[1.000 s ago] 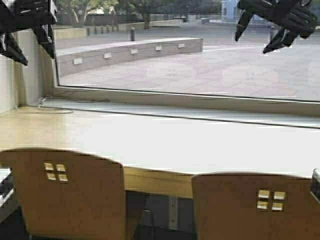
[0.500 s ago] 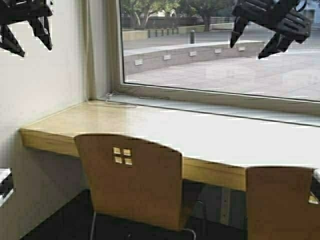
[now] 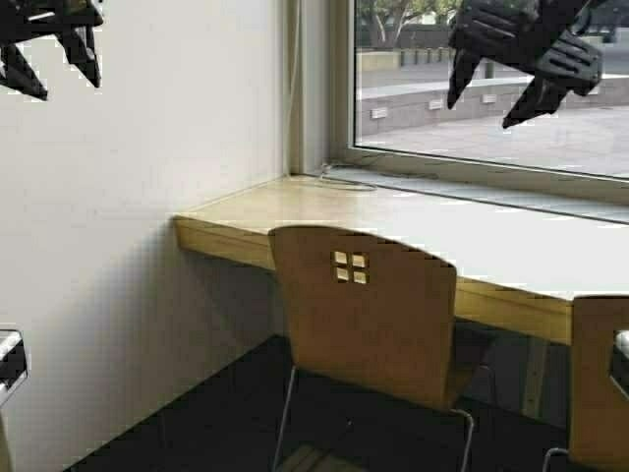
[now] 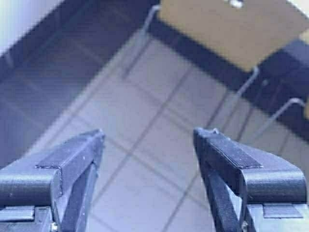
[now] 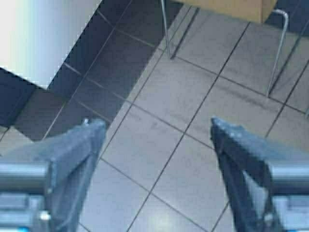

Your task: Push the chairs under the table

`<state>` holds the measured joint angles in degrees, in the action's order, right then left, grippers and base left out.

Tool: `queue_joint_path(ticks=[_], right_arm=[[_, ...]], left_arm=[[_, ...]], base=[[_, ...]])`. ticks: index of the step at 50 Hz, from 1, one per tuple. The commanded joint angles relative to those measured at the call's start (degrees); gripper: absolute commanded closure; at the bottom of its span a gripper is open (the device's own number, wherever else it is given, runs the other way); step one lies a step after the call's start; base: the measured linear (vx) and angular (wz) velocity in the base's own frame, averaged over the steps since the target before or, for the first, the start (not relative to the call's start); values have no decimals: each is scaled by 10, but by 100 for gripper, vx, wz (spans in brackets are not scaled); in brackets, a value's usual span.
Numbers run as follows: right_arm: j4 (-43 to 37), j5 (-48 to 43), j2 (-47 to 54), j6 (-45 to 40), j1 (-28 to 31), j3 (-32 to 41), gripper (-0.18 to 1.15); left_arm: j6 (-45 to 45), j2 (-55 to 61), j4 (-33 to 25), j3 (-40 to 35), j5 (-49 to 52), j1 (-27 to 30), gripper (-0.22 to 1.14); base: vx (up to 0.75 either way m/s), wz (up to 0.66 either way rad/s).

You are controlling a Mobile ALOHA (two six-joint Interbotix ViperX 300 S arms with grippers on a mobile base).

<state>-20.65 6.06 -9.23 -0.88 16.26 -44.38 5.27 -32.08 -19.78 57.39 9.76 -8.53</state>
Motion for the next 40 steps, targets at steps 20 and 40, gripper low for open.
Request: queue_joint_path(ticks=[20,40], right_arm=[[4,8,7,-2,4,19,-1],[4,34,4,-1,4,41,-1]], left_arm=[[4,0,0,-11,-18,17,2],[-3,-5,-2,-10,-20,26,2]], base=[[-32,26],[-37,5]])
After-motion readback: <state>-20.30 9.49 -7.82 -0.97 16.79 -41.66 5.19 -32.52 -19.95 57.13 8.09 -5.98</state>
